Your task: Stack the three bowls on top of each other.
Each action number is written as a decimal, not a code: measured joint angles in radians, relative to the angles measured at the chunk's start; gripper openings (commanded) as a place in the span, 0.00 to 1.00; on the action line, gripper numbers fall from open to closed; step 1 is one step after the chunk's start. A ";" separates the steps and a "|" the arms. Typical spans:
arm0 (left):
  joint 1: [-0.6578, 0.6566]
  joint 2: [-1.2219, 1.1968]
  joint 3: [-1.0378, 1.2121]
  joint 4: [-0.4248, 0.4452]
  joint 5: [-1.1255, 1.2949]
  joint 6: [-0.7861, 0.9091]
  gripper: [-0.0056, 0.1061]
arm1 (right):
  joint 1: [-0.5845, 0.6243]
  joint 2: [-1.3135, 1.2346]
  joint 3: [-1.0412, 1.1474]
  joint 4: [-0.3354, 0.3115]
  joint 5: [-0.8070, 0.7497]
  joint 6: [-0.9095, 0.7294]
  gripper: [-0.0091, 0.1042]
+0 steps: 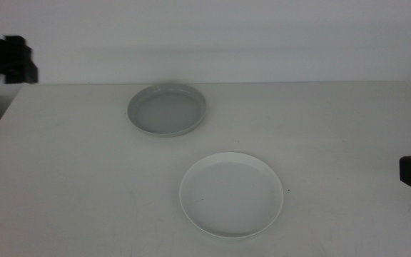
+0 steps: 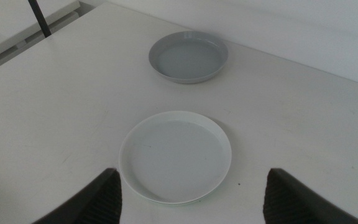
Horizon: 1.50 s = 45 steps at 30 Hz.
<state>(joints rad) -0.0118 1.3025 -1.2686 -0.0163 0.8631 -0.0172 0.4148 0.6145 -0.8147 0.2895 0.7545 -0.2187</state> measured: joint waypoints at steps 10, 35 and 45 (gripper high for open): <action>0.000 0.346 -0.190 -0.118 -0.052 0.052 0.99 | 0.000 0.000 0.000 0.000 0.000 0.000 0.59; -0.045 1.036 -0.642 -0.384 -0.058 0.217 0.47 | 0.000 0.000 0.000 0.000 0.000 0.000 0.59; -0.054 1.055 -0.650 -0.416 -0.090 0.206 0.05 | 0.000 0.000 0.000 0.000 0.000 0.000 0.59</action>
<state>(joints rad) -0.0656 2.3579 -1.9188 -0.4326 0.7732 0.1892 0.4148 0.6145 -0.8147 0.2898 0.7545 -0.2187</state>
